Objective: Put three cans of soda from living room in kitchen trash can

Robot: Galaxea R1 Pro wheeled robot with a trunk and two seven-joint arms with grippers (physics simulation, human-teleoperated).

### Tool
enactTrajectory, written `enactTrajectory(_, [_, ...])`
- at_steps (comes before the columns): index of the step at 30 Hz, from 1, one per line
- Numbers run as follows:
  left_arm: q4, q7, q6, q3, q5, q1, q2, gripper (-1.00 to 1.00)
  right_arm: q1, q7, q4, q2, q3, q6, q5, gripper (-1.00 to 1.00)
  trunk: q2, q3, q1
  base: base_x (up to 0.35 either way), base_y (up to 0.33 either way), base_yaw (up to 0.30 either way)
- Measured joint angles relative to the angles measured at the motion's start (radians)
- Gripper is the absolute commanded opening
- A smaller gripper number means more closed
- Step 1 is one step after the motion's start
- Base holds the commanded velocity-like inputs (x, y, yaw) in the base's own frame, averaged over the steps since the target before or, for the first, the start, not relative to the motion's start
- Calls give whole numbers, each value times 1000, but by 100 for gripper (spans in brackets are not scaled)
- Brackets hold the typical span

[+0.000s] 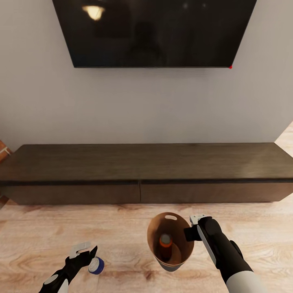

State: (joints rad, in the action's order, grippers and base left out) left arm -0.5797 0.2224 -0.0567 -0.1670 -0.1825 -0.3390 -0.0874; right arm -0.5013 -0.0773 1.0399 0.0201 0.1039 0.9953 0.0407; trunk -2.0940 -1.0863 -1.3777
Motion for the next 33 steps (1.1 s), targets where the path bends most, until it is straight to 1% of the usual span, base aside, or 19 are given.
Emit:
enactTrajectory(19, [0, 0, 0, 0, 0, 0, -1, 100, 0, 0, 0, 0, 0, 0, 2, -100, 0, -29, 0, 2, 0, 0])
enactTrajectory(22, [0, 0, 0, 0, 0, 0, -1, 100, 0, 0, 0, 0, 0, 0, 1, -100, 0, -34, 0, 142, 0, 0])
enactTrajectory(28, [0, 0, 0, 0, 0, 0, -2, 100, 0, 0, 0, 0, 0, 0, 3, -100, 0, -37, 0, 280, 0, 0])
enactTrajectory(33, [0, 0, 0, 0, 0, 0, -2, 100, 0, 0, 0, 0, 0, 0, 2, -100, 0, -37, 0, 93, 0, 0])
